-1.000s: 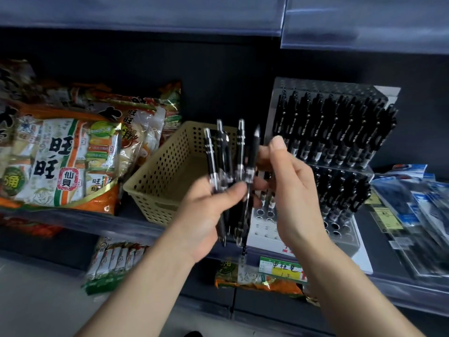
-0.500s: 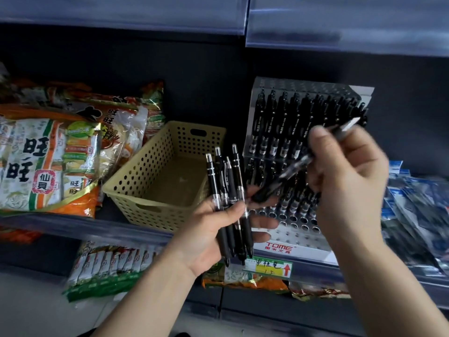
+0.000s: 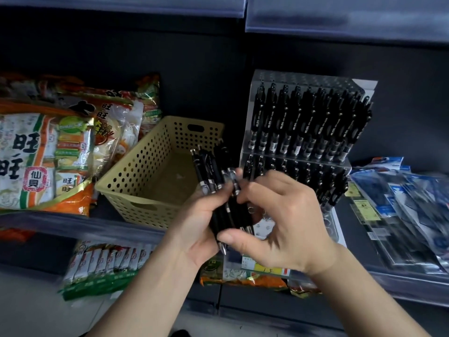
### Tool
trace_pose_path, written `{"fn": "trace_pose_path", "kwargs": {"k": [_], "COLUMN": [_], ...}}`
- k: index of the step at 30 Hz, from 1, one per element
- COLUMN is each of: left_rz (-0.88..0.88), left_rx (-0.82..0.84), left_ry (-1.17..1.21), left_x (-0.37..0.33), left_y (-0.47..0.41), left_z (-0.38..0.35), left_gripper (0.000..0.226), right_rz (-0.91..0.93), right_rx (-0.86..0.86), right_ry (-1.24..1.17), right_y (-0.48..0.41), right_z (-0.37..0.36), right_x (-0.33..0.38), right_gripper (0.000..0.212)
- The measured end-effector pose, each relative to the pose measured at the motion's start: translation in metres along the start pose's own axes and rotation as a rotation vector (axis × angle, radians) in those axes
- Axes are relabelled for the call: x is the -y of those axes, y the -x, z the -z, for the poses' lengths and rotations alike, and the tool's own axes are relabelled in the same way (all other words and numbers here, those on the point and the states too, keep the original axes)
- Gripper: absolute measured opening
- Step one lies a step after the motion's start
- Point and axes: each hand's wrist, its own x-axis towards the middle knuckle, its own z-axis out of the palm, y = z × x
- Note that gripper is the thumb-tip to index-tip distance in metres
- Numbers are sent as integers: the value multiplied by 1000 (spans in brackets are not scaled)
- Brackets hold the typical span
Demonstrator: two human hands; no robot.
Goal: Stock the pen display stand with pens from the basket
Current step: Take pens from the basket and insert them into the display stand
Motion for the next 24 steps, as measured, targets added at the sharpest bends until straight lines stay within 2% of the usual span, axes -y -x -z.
{"fn": "trace_pose_path", "kwargs": {"k": [1, 3, 4, 5, 7, 9, 11, 16, 20, 22, 24], "left_rz": [-4, -3, 9, 29, 69, 89, 111, 119, 115, 133, 142], "left_rx": [-11, 20, 52, 84, 127, 175, 245, 317, 329, 308, 300], "left_ry": [-90, -288, -364, -420, -492, -536, -558, -645, -706, -681, -632], "left_x": [1, 4, 6, 8, 10, 7, 2, -3, -3, -2, -1], "left_y": [1, 4, 7, 9, 10, 11, 11, 12, 12, 12, 12], "left_z": [0, 0, 0, 0, 1, 5, 10, 15, 16, 17, 18], "left_gripper": [21, 18, 16, 16, 17, 13, 12, 27, 25, 27, 19], "right_rz": [-45, -194, -293, -410, -687, -870, -884, -792, -741, -707, -674], "right_rx": [-42, -151, -185, -185, -63, 122, 205, 208, 45, -32, -74], "right_ry": [-26, -46, -52, -94, -353, -708, -855, -938, -912, -879, -831], "right_y": [-2, -8, -11, -14, -17, -19, -19, -21, -20, -19, -19], "right_z": [2, 4, 5, 6, 11, 18, 26, 35, 34, 34, 33], "right_x": [1, 2, 2, 1, -4, -10, -13, -11, -10, -11, -10], "right_gripper": [53, 39, 30, 32, 41, 28, 13, 12, 9, 6, 7]}}
